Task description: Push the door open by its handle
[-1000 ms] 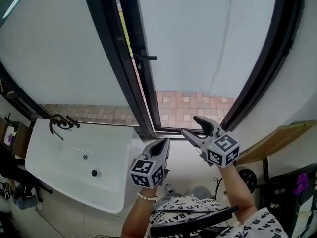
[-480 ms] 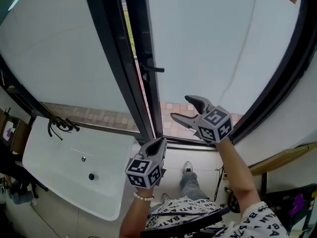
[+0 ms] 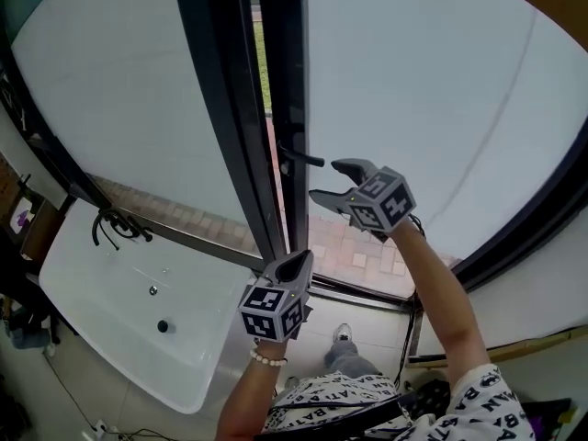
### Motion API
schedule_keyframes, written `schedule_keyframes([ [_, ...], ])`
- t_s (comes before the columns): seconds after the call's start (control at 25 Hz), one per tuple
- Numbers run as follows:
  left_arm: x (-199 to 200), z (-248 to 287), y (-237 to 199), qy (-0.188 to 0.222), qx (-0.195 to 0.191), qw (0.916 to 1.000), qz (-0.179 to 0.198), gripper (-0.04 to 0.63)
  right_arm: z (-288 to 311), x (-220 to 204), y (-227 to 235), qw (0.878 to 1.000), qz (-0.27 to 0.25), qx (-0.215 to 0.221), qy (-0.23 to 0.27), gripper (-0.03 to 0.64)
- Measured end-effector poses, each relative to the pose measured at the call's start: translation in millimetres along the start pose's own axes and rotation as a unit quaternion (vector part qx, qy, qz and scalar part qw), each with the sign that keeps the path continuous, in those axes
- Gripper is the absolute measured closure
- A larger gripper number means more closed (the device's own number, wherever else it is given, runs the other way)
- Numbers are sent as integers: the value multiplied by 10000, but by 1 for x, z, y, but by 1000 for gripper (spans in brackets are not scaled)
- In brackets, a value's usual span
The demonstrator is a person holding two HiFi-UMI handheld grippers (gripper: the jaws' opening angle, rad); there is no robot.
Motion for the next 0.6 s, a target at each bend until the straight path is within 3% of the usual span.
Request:
schedule_keyframes([
  [0.36, 10, 26, -13, 115, 118, 9994, -298, 597, 71, 1, 32, 9949, -536, 571, -633, 259],
  [0.6, 8, 27, -21, 100, 185, 9990, -389, 597, 103, -3, 30, 9878, -392, 1146, -975, 270],
])
Point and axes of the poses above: the fingertips, and each gripper's own axes: z forward along the fingers, y to its right, x out of its top, the point moved 1 cm from there along -z, backward along the fingers, and after that the axes turned 12 degrees about -z, right-handed, at the moved point
